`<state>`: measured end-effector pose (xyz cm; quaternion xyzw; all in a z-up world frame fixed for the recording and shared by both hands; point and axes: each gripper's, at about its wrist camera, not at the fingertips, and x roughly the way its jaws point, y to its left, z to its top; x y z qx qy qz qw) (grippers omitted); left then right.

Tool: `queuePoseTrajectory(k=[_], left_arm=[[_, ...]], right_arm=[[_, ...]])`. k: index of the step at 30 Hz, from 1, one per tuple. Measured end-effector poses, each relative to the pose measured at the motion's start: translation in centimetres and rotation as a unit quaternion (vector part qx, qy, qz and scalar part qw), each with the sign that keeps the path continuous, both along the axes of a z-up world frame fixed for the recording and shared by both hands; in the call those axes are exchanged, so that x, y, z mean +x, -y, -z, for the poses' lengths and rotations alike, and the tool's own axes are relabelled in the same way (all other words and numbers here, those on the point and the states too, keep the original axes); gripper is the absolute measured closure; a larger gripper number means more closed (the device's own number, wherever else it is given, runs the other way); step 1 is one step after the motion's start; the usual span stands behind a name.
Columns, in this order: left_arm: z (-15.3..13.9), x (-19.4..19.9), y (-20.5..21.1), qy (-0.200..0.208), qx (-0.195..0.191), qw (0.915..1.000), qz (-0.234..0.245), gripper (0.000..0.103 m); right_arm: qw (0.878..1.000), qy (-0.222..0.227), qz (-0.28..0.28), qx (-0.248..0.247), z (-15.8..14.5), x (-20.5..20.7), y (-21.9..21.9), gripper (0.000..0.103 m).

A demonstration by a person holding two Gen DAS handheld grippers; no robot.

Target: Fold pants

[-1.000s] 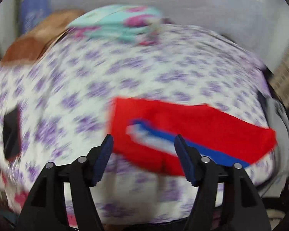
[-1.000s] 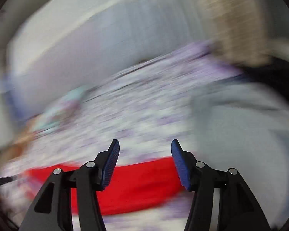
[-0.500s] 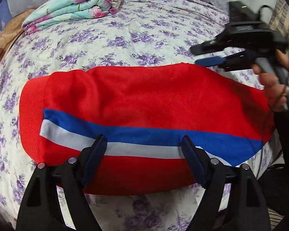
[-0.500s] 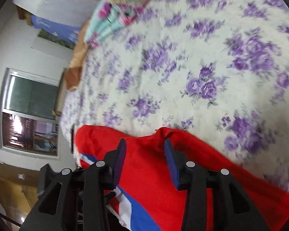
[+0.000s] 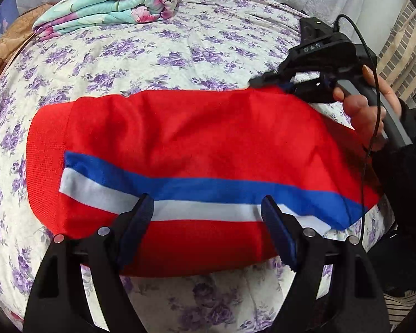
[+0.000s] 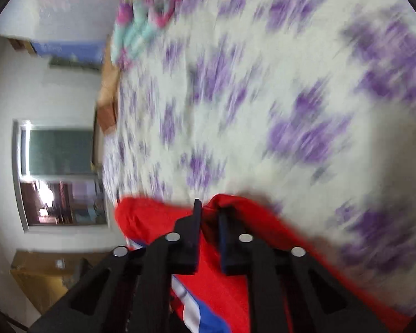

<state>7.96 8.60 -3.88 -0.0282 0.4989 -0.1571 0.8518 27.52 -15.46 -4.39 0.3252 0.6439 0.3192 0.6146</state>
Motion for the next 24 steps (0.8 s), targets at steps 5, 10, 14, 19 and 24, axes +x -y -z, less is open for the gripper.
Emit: queuePoseTrajectory(k=[5, 10, 14, 19, 24], left_arm=[[0.2, -0.1, 0.2, 0.001, 0.013, 0.9999, 0.000, 0.026], [0.3, -0.2, -0.6, -0.002, 0.018, 0.9998, -0.009, 0.026], [0.1, -0.2, -0.9, -0.005, 0.026, 0.9996, -0.012, 0.026], [-2.0, -0.9, 0.3, 0.025, 0.022, 0.9994, -0.001, 0.024], [1.3, 0.1, 0.8, 0.003, 0.077, 0.9970, -0.011, 0.016]], right_arm=[[1.000, 0.013, -0.007, -0.017, 0.7, 0.7, -0.2, 0.093], [0.998, 0.033, -0.029, -0.050, -0.2, 2.4, 1.5, 0.082], [0.990, 0.119, 0.049, -0.061, -5.9, 0.3, 6.3, 0.080], [0.978, 0.184, -0.059, -0.079, -8.4, -9.2, 0.2, 0.075], [0.976, 0.155, 0.006, -0.152, -2.0, -11.1, 1.0, 0.090]])
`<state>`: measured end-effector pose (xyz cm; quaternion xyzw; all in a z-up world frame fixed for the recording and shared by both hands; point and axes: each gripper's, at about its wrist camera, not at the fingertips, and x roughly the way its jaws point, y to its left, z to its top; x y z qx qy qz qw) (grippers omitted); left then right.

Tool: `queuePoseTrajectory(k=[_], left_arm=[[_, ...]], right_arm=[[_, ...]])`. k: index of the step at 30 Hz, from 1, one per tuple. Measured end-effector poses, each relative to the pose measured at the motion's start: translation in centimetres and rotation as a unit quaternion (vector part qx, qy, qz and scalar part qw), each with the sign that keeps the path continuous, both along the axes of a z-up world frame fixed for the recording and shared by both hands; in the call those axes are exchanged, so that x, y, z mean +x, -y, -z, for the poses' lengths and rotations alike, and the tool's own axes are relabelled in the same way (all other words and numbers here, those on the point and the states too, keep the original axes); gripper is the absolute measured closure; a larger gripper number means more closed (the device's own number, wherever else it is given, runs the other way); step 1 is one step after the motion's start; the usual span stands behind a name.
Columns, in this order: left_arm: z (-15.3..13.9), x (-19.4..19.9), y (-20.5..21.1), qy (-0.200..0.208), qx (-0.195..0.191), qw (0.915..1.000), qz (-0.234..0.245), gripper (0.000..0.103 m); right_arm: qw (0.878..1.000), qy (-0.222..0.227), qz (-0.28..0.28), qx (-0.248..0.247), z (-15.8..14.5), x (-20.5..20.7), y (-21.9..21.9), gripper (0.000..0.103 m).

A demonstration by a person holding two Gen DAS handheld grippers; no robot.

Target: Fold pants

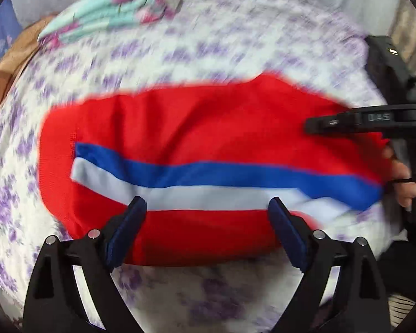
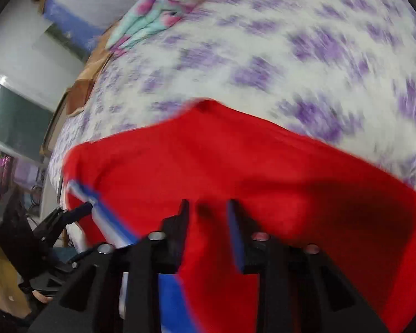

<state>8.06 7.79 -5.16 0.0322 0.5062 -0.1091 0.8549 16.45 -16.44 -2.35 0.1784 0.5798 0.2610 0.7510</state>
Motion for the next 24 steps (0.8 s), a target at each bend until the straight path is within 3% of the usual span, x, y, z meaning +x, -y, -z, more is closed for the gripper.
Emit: queuePoseTrajectory(k=[1, 2, 3, 5, 7, 8, 10, 14, 16, 20, 24], left_arm=[[0.0, -0.1, -0.1, 0.013, 0.005, 0.9999, -0.003, 0.016], [-0.2, -0.2, -0.1, 0.014, 0.005, 0.9999, -0.004, 0.016], [-0.7, -0.4, -0.1, 0.018, -0.002, 0.9998, -0.005, 0.016], [-1.5, -0.7, -0.5, 0.022, -0.026, 0.9994, -0.009, 0.016], [-2.6, -1.0, -0.7, 0.027, -0.054, 0.9981, -0.010, 0.016], [-3.0, -1.2, -0.5, 0.031, -0.060, 0.9977, -0.007, 0.016], [-3.9, -1.7, 0.3, 0.045, -0.067, 0.9967, 0.003, 0.016], [-4.5, -1.9, 1.1, 0.055, -0.088, 0.9946, 0.000, 0.015], [-4.3, -1.6, 0.7, 0.051, -0.094, 0.9942, -0.017, 0.015], [-3.8, -1.3, -1.9, 0.041, -0.089, 0.9925, -0.073, 0.016], [-5.2, -3.4, -8.3, 0.050, -0.129, 0.9782, -0.155, 0.016]], right_arm=[[0.999, -0.007, 0.025, 0.032, -0.1, -0.5, 1.6, 0.087], [0.998, -0.005, 0.042, 0.045, -0.6, -0.9, 2.6, 0.077], [0.996, 0.031, 0.053, 0.062, -2.4, -2.1, 3.9, 0.072], [0.989, 0.106, 0.083, 0.058, -5.5, -4.8, 6.8, 0.051], [0.973, 0.177, 0.147, 0.033, -8.2, -9.0, 11.8, 0.049], [0.966, 0.188, 0.176, 0.022, -8.6, -10.7, 14.0, 0.049], [0.952, 0.188, 0.242, 0.006, -8.4, -13.9, 18.0, 0.049], [0.902, 0.167, 0.399, 0.002, -6.5, -20.9, 27.0, 0.046], [0.884, 0.152, 0.442, 0.013, -4.8, -22.3, 29.7, 0.044], [0.880, 0.122, 0.456, 0.057, -1.5, -21.5, 31.4, 0.044], [0.885, 0.098, 0.448, 0.076, 0.5, -19.1, 30.9, 0.044]])
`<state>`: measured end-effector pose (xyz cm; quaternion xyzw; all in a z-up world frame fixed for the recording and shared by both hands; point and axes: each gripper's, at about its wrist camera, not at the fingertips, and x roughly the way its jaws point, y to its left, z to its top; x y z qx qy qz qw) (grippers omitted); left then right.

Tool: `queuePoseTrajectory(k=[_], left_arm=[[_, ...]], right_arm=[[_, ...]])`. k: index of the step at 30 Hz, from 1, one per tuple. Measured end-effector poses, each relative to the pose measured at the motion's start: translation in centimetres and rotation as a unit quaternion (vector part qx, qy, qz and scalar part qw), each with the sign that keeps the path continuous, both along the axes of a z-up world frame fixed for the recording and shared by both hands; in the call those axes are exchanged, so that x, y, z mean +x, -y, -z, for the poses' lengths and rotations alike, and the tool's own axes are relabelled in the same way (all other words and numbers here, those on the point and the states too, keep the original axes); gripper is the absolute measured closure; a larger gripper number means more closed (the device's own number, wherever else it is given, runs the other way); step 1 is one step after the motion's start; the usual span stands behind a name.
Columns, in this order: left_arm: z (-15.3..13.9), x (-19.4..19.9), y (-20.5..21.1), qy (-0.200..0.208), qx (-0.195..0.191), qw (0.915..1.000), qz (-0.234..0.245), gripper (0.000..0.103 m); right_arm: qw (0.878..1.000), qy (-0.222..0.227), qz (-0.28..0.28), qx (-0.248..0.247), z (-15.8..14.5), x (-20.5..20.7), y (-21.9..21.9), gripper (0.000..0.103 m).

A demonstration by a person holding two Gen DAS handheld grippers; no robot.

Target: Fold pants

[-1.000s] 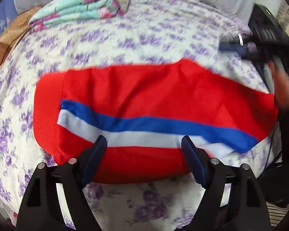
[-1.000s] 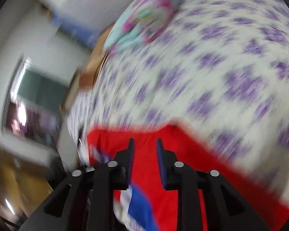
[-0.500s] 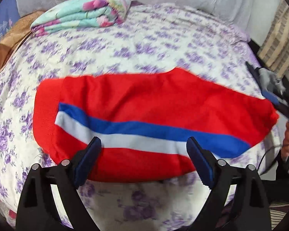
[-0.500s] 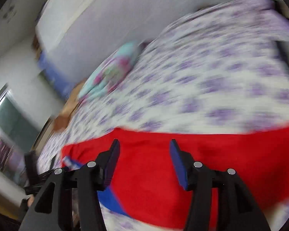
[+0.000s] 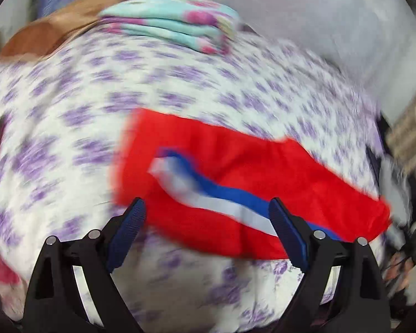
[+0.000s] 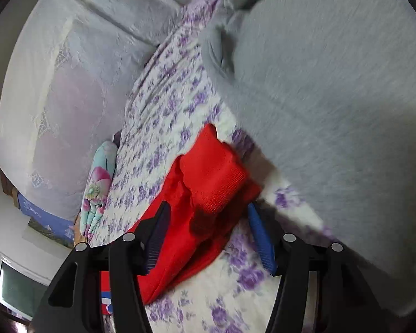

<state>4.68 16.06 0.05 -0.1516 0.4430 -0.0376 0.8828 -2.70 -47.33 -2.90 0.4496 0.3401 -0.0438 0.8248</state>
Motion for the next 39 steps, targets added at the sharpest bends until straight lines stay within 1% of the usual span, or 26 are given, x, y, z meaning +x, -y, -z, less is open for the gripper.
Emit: queuePoseTrajectory(k=[1, 2, 4, 6, 9, 11, 13, 14, 15, 16, 18, 20, 21, 22, 25, 26, 27, 28, 29, 30, 31, 34, 35, 36, 37, 39], left_arm=[[-0.3, -0.7, -1.6, 0.000, 0.006, 0.9996, -0.028, 0.016], [-0.5, -1.5, -3.2, -0.001, -0.003, 0.9988, -0.049, 0.016], [-0.5, -2.1, -4.8, -0.008, -0.033, 0.9976, -0.061, 0.016], [-0.1, -1.9, -4.7, -0.014, -0.055, 0.9970, -0.053, 0.016], [0.5, -0.5, -2.8, -0.013, -0.054, 0.9980, -0.030, 0.016], [1.4, 0.6, -2.1, -0.026, -0.060, 0.9974, -0.030, 0.017], [2.4, 1.7, -1.7, -0.045, -0.071, 0.9959, -0.035, 0.023], [2.8, 2.1, -1.5, -0.050, -0.074, 0.9954, -0.036, 0.030], [3.1, 2.4, -1.3, -0.051, -0.075, 0.9951, -0.037, 0.040], [3.3, 2.7, -1.2, -0.053, -0.073, 0.9951, -0.041, 0.045], [3.5, 3.1, -1.6, -0.045, -0.060, 0.9954, -0.059, 0.076], [4.2, 3.3, -2.7, -0.050, -0.075, 0.9935, -0.070, 0.081], [4.4, 3.4, -3.1, -0.052, -0.074, 0.9930, -0.076, 0.081], [4.4, 3.3, -3.4, -0.050, -0.062, 0.9935, -0.081, 0.081], [4.2, 3.3, -3.4, -0.047, -0.043, 0.9945, -0.083, 0.079], [4.1, 3.3, -3.2, -0.047, -0.036, 0.9951, -0.080, 0.077], [3.9, 3.3, -2.5, -0.044, -0.022, 0.9964, -0.069, 0.066], [3.7, 3.3, -1.7, -0.042, -0.017, 0.9974, -0.055, 0.055], [3.6, 3.2, -1.2, -0.040, -0.020, 0.9980, -0.045, 0.030], [3.2, 2.9, -0.3, -0.039, -0.014, 0.9987, -0.031, 0.019], [3.1, 2.7, 0.2, -0.038, -0.007, 0.9989, -0.028, 0.010], [2.3, 1.9, 1.6, -0.039, -0.003, 0.9992, -0.004, 0.010], [1.9, 1.6, 2.0, -0.036, -0.001, 0.9994, 0.002, 0.010], [1.3, 1.0, 2.6, -0.028, 0.006, 0.9995, 0.010, 0.010], [0.6, 0.5, 3.3, -0.017, 0.012, 0.9995, 0.022, 0.010], [-0.5, -0.4, 5.0, 0.004, 0.022, 0.9984, 0.053, 0.010]], right_arm=[[1.000, -0.003, 0.001, -0.002, 0.1, 0.4, -0.7, 0.044], [1.000, -0.004, 0.001, -0.008, 0.3, 0.5, -1.0, 0.044], [1.000, -0.003, 0.000, -0.024, 0.4, 0.8, -1.5, 0.044], [1.000, 0.000, 0.000, -0.029, 0.3, 0.7, -1.5, 0.043], [0.999, 0.005, 0.000, -0.032, 0.3, 0.7, -1.6, 0.041], [0.999, 0.006, -0.002, -0.034, 0.3, 0.7, -1.6, 0.041], [0.999, 0.006, -0.005, -0.033, 0.2, 0.7, -1.6, 0.041], [0.999, 0.007, -0.007, -0.032, 0.3, 0.7, -1.5, 0.041], [0.999, 0.007, -0.008, -0.033, 0.3, 0.8, -1.6, 0.041], [0.999, 0.008, -0.010, -0.035, 0.3, 0.9, -1.6, 0.041], [0.999, 0.006, -0.014, -0.042, 0.3, 1.0, -1.7, 0.041], [0.999, 0.003, -0.017, -0.046, 0.2, 1.1, -1.7, 0.046], [0.999, 0.001, -0.017, -0.045, 0.3, 1.0, -1.6, 0.048], [0.999, 0.001, -0.018, -0.042, 0.3, 0.9, -1.4, 0.050], [0.999, 0.004, -0.023, -0.042, 0.4, 0.9, -1.3, 0.050], [0.999, 0.002, -0.024, -0.048, 0.4, 1.0, -1.5, 0.050], [0.998, 0.000, -0.025, -0.057, 0.3, 1.1, -1.6, 0.050], [0.998, -0.003, -0.027, -0.065, 0.2, 1.2, -1.9, 0.049], [0.997, -0.004, -0.028, -0.073, 0.1, 1.2, -2.2, 0.048], [0.997, -0.004, -0.030, -0.075, 0.0, 1.2, -2.3, 0.048], [0.997, -0.003, -0.034, -0.075, -0.1, 1.2, -2.5, 0.046], [0.996, -0.004, -0.041, -0.077, -0.2, 1.3, -2.7, 0.048], [0.996, -0.004, -0.042, -0.077, -0.1, 1.3, -2.7, 0.061], [0.996, -0.005, -0.044, -0.076, 0.1, 1.4, -2.6, 0.069], [0.996, -0.003, -0.051, -0.071, 0.2, 1.6, -2.5, 0.081], [0.997, 0.006, -0.048, -0.062, 0.4, 1.4, -2.0, 0.083]])
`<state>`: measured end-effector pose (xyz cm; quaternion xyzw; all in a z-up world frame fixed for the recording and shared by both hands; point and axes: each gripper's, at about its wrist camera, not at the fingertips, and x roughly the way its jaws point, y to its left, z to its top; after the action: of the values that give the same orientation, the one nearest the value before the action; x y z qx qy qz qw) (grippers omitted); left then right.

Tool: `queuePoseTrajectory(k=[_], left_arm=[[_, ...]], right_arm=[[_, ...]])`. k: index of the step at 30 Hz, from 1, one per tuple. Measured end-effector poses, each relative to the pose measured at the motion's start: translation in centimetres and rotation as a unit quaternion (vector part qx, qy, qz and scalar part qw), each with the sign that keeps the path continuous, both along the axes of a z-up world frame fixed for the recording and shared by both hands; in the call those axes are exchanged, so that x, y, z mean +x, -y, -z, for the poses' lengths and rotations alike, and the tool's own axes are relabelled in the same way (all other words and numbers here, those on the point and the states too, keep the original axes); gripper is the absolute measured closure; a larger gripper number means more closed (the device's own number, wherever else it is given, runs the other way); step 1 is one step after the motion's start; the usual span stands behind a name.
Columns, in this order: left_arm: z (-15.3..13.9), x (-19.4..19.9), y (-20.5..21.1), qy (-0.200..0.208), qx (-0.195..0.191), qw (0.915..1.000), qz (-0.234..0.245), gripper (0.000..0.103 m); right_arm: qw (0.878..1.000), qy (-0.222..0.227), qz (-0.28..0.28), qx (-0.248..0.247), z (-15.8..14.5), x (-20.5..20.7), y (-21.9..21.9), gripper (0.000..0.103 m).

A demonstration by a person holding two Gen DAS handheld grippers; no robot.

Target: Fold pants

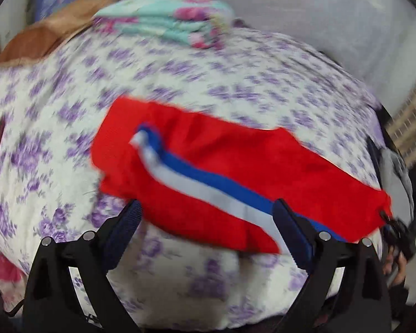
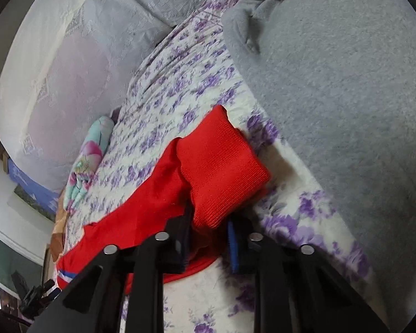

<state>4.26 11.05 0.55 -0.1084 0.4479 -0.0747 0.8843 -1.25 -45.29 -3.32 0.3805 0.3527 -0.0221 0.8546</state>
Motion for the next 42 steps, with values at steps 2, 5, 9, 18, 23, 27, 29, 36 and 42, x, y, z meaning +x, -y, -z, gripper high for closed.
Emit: queuePoseTrajectory(k=[2, 5, 9, 18, 23, 27, 29, 36, 42], left_arm=[[-0.4, -0.3, 1.5, 0.011, 0.003, 0.9995, 0.029, 0.010], [0.8, 0.4, 3.1, 0.001, 0.021, 0.9989, 0.043, 0.010], [2.7, 1.2, 2.9, -0.019, -0.005, 0.9992, 0.033, 0.010], [2.2, 0.0, 0.7, -0.001, -0.027, 0.9995, 0.014, 0.010], [2.7, -0.3, -1.5, -0.002, -0.033, 0.9994, 0.001, 0.010], [3.9, 0.4, -2.3, -0.013, -0.052, 0.9986, -0.003, 0.010], [4.3, 0.6, -1.8, -0.017, -0.055, 0.9984, 0.005, 0.010], [4.3, 0.1, -1.6, -0.017, -0.055, 0.9983, 0.008, 0.010], [4.4, 0.0, -2.2, -0.018, -0.055, 0.9983, 0.000, 0.010]], right_arm=[[1.000, 0.010, 0.003, -0.014, -0.6, -0.2, -0.3, 0.084], [0.995, 0.035, -0.016, -0.096, -3.6, 0.3, -3.1, 0.084], [0.965, 0.102, -0.117, -0.210, -9.5, 2.4, -11.4, 0.084], [0.827, 0.006, -0.441, -0.348, -3.2, 7.8, -35.4, 0.048], [0.839, 0.070, -0.442, -0.310, -6.5, 6.0, -33.2, 0.047], [0.850, 0.092, -0.425, -0.297, -9.3, 5.8, -30.8, 0.048], [0.845, 0.078, -0.427, -0.312, -8.9, 6.5, -31.6, 0.050], [0.817, 0.011, -0.462, -0.345, -4.2, 9.3, -35.1, 0.095], [0.861, 0.108, -0.414, -0.277, -11.5, 8.4, -31.3, 0.095]])
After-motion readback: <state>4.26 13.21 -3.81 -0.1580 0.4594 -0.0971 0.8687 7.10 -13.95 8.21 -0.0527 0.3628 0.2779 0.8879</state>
